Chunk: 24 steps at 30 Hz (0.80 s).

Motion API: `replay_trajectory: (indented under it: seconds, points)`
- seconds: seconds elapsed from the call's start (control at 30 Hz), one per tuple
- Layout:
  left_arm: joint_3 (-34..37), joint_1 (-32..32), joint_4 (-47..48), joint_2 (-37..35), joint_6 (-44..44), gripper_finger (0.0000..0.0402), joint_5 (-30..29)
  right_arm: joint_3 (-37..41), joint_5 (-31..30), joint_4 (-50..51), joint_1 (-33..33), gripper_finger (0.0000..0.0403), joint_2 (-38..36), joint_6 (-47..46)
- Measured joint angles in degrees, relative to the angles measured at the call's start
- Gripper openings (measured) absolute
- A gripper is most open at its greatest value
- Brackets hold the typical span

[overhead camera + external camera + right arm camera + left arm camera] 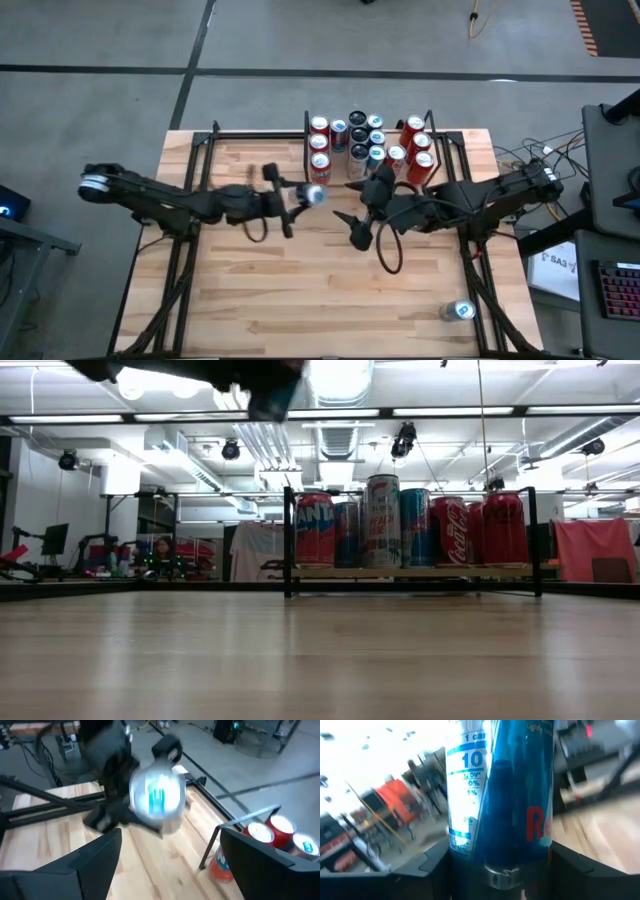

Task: Place canned beverage on shelf
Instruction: Put the blue soda can on the shelf

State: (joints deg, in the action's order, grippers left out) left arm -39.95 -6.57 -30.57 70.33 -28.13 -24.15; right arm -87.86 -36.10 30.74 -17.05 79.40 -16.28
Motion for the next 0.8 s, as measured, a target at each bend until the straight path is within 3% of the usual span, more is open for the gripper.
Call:
replay_trajectory:
  seconds: [0.17,0.33,0.6,0.8]
  points:
    - [6.07,0.13,-10.41,-7.18,-2.19,0.0213,1.00,1.37,-0.03,-7.34,-0.08,0.0324,2.03,8.24]
    - [9.45,0.53,-17.36,-10.40,-4.76,0.0213,1.16,3.81,-0.05,-23.18,0.01,0.0324,4.40,20.28]
    - [8.27,1.85,-20.35,-9.51,-7.95,0.0213,1.23,3.79,-0.09,-40.35,2.95,0.0325,10.92,34.94]
    - [7.61,4.46,-22.64,-8.36,-8.09,0.0213,1.24,1.86,-0.46,-48.30,6.80,0.0325,13.53,38.70]
